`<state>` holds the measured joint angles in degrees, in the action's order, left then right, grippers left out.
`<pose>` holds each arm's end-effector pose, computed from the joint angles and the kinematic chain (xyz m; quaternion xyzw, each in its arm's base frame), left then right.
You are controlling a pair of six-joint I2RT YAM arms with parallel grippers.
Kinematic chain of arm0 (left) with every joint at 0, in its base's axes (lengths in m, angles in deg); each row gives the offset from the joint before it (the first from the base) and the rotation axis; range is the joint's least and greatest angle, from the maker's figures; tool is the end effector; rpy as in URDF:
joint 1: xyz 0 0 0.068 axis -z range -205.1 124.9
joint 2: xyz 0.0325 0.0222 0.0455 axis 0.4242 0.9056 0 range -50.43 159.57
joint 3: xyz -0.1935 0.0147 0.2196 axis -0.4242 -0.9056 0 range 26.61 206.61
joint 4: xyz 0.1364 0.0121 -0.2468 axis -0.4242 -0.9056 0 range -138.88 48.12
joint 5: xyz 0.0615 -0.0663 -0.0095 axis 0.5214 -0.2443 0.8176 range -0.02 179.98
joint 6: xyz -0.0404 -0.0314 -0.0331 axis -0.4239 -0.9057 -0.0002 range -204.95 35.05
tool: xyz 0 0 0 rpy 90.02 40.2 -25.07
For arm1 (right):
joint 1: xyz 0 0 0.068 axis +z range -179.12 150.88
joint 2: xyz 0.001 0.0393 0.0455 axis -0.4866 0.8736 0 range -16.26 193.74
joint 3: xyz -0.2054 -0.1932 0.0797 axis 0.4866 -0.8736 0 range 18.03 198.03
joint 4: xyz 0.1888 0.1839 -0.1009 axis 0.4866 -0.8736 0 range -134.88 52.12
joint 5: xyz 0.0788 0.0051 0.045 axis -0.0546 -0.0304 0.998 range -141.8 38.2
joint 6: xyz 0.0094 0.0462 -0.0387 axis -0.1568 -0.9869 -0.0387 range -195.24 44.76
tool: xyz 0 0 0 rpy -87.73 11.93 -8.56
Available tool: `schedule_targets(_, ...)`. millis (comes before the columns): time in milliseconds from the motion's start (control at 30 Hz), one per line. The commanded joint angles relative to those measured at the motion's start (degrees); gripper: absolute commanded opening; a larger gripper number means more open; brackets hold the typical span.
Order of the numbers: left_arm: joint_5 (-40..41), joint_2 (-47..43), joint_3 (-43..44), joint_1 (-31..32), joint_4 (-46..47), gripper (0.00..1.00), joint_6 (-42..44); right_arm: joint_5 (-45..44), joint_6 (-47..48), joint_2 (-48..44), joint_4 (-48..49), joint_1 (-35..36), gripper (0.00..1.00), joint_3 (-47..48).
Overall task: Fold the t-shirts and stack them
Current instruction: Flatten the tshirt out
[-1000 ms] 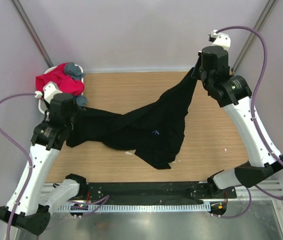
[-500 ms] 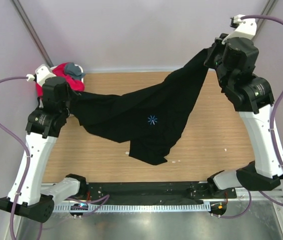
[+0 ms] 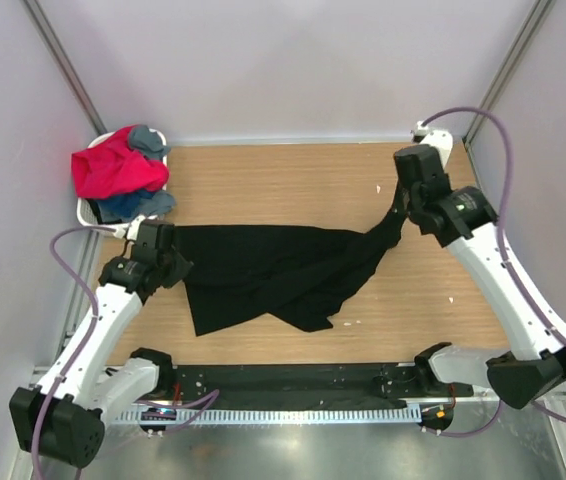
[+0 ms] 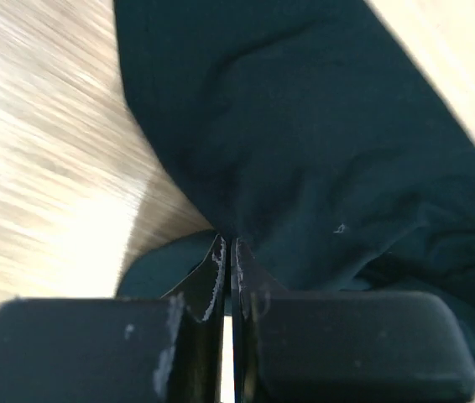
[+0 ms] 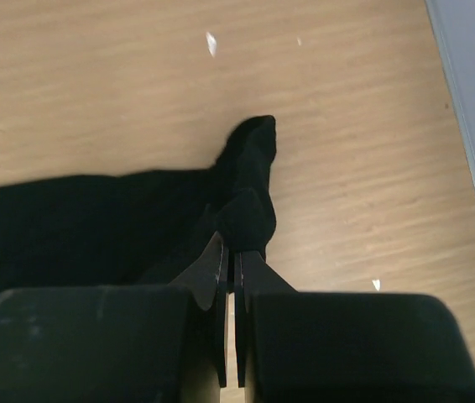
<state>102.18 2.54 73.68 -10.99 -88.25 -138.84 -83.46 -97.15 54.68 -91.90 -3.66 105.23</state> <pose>0.1894 -0.0377 0.2795 -0.3523 0.8731 -0.0965 0.3229 0.2411 0.0882 0.4459 0.0933 0.8671 -0.0542 0.4862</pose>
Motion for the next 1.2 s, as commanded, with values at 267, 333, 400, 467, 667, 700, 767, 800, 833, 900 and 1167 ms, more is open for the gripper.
schedule_targets(267,-0.08,14.45,-0.05,-0.22,8.15,0.49,4.4,2.04,0.46,12.81,11.91,-2.6,0.01,-5.38)
schedule_targets(333,0.36,10.07,-1.1,-0.31,4.21,0.71,3.8,2.48,0.9,13.87,12.01,-2.69,0.01,-4.76)
schedule_targets(400,0.98,4.03,-2.24,-0.31,-0.02,0.84,2.22,2.65,1.26,14.66,12.8,-2.6,0.01,-5.11)
schedule_targets(467,-1.03,-0.3,-3.73,-0.31,-5.47,0.86,1.07,3.0,1.17,15.11,13.15,-2.78,0.01,-5.81)
schedule_targets(667,-7.72,-15.17,-16.55,1.89,-5.4,0.75,-11.92,6.95,0.82,16.43,13.5,-2.86,0.01,-7.57)
schedule_targets(700,-7.38,-15.53,-17.88,1.97,-5.22,0.73,-13.25,8.27,0.73,16.34,13.5,-2.86,0.01,-7.74)
schedule_targets(767,-6.5,-15.79,-20.95,1.89,-6.62,0.69,-16.42,8.98,0.9,15.73,13.41,-2.86,0.01,-8.53)
schedule_targets(800,-6.58,-16.05,-21.92,1.89,-6.02,0.68,-16.95,9.16,0.91,15.64,13.5,-2.95,0.01,-8.8)
schedule_targets(833,-6.67,-16.32,-23.15,1.89,-5.67,0.68,-17.04,8.9,1.08,15.46,13.5,-2.78,0.01,-9.06)
schedule_targets(900,-6.76,-17.11,-25.53,1.97,-4.96,0.65,-18.09,8.63,1.52,15.37,13.07,-2.86,0.01,-9.24)
schedule_targets(1167,-6.14,-15.01,-26.06,1.89,-3.2,0.52,-17.57,7.31,0.91,15.11,12.01,-2.86,0.01,-9.68)
